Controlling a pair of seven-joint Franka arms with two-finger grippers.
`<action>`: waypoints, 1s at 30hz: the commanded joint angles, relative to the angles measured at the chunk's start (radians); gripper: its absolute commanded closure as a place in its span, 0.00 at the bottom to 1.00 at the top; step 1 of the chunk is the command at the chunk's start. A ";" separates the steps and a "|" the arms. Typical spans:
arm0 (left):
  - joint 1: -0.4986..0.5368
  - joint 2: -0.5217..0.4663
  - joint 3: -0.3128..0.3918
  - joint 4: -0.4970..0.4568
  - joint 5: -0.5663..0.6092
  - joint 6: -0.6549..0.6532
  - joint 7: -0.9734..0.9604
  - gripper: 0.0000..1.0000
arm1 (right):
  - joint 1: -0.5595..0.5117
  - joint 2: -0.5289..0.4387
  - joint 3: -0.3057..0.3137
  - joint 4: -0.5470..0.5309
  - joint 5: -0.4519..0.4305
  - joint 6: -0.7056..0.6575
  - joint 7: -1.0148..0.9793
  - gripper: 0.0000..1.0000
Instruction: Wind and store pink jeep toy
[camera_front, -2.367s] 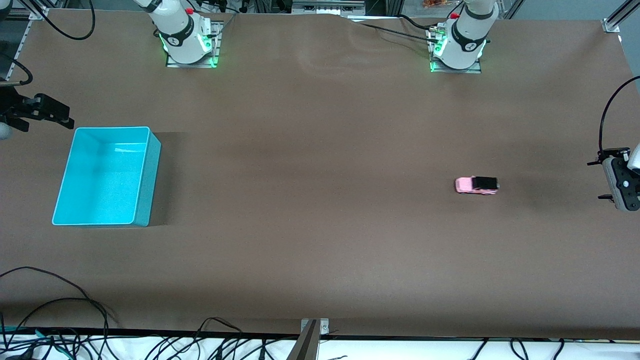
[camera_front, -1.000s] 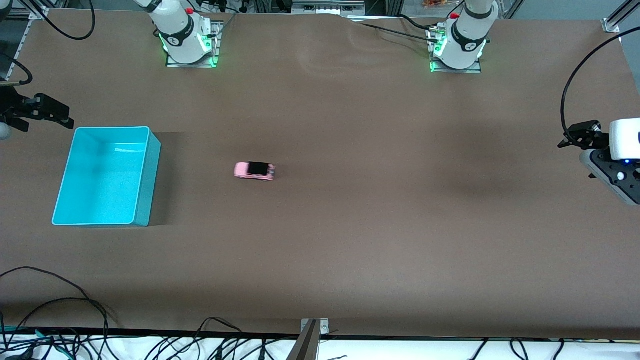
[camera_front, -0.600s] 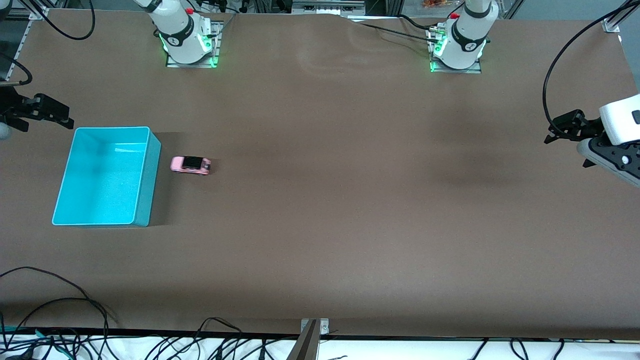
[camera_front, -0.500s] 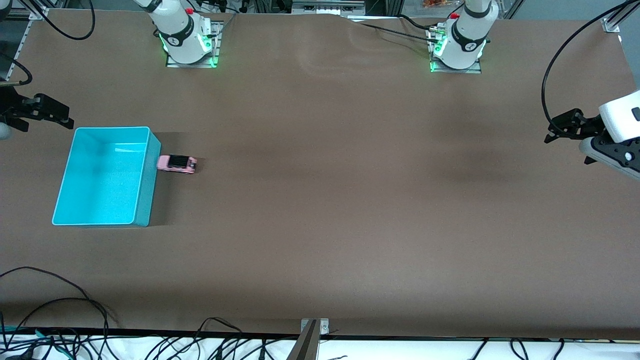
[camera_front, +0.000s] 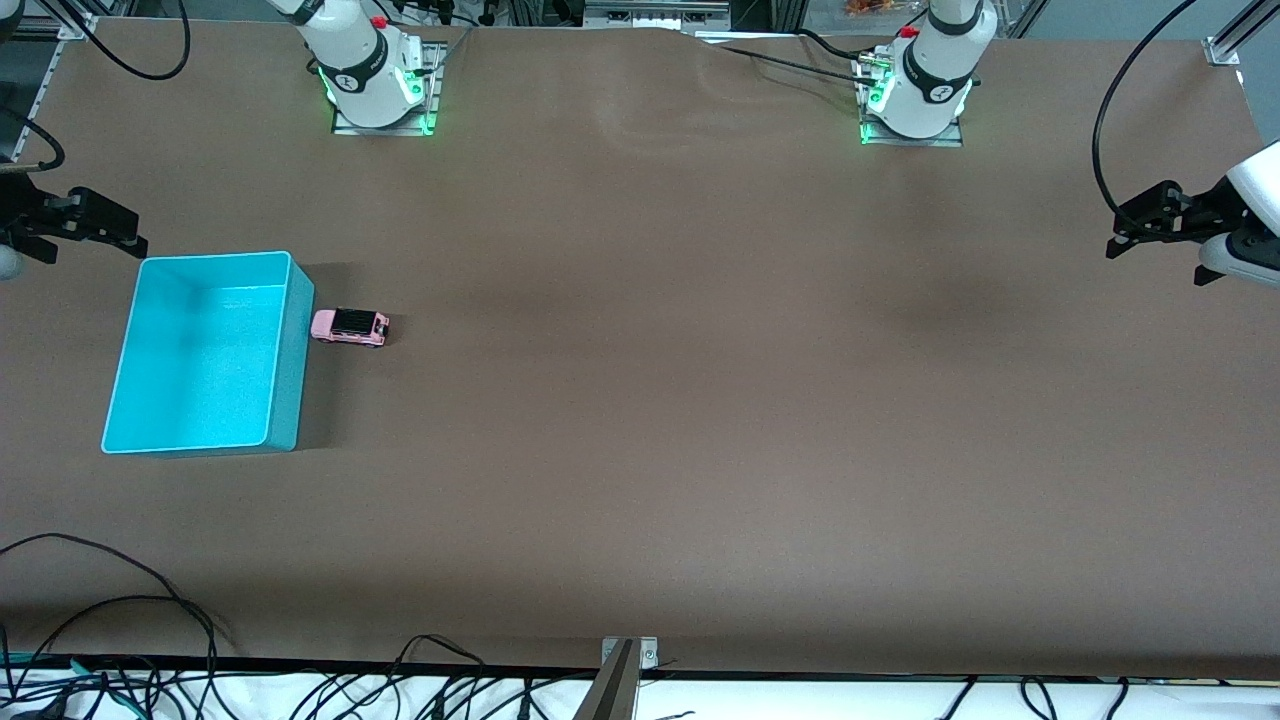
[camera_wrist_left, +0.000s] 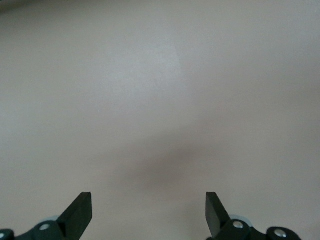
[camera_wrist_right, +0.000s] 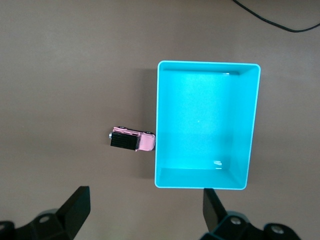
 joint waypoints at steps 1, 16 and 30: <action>-0.006 -0.050 0.010 -0.039 -0.016 0.002 -0.019 0.00 | 0.001 0.006 0.000 0.022 -0.006 -0.009 0.011 0.00; -0.021 -0.046 -0.005 -0.002 -0.026 -0.101 -0.095 0.00 | -0.004 0.017 -0.003 0.022 -0.008 -0.007 0.016 0.00; -0.024 -0.009 -0.022 0.033 -0.029 -0.093 -0.144 0.00 | -0.005 0.035 -0.005 0.022 -0.034 0.002 0.059 0.00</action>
